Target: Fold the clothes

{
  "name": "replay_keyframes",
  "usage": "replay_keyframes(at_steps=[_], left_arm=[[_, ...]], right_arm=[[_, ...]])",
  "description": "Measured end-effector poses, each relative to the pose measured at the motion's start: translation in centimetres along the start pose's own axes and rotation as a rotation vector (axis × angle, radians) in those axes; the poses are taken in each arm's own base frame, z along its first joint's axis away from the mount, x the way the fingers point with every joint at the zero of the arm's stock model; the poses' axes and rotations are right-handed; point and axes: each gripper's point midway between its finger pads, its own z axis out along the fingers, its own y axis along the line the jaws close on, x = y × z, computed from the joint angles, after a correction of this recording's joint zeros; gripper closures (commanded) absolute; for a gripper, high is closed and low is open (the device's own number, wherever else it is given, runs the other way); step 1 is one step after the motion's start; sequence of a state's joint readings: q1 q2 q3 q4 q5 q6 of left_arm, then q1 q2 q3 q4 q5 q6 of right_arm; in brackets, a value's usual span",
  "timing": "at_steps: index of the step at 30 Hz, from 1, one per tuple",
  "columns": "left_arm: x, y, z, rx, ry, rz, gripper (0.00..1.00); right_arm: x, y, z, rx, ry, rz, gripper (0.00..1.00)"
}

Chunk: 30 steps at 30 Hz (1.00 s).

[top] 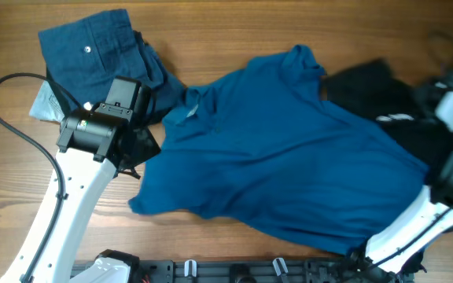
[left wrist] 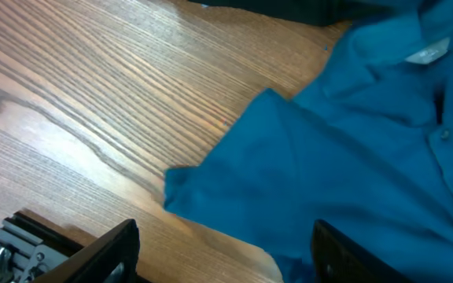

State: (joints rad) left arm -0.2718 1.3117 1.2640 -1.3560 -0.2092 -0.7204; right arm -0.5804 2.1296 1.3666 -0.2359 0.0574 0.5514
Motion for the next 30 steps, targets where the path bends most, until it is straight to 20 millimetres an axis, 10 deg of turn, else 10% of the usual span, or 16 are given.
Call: replay_keyframes(at_steps=[5,9,13,19,24,30], left_arm=[[-0.2,-0.3,0.0,0.011,-0.008,-0.003,0.29],[-0.3,-0.3,0.0,0.014,-0.011,-0.004,0.27],[-0.3,-0.8,0.0,0.034,-0.01,-0.006,0.25],[-0.3,-1.0,0.0,0.047,-0.007,-0.006,0.23],[-0.2,-1.2,0.0,0.058,0.003,-0.006,0.23],[0.0,-1.3,0.0,0.066,0.011,-0.006,0.23]], right_arm=[[-6.3,-7.3,-0.6,0.069,-0.011,0.092,0.87],[-9.3,-1.9,-3.2,-0.184,0.008,0.007,0.82],[-3.4,2.3,-7.1,-0.31,0.274,0.014,0.92],[6.5,1.8,-8.0,-0.06,0.547,0.04,0.92],[7.3,-2.3,-4.3,0.132,0.399,0.057,0.96],[3.8,-2.7,-2.0,0.129,0.196,0.118,0.96]])
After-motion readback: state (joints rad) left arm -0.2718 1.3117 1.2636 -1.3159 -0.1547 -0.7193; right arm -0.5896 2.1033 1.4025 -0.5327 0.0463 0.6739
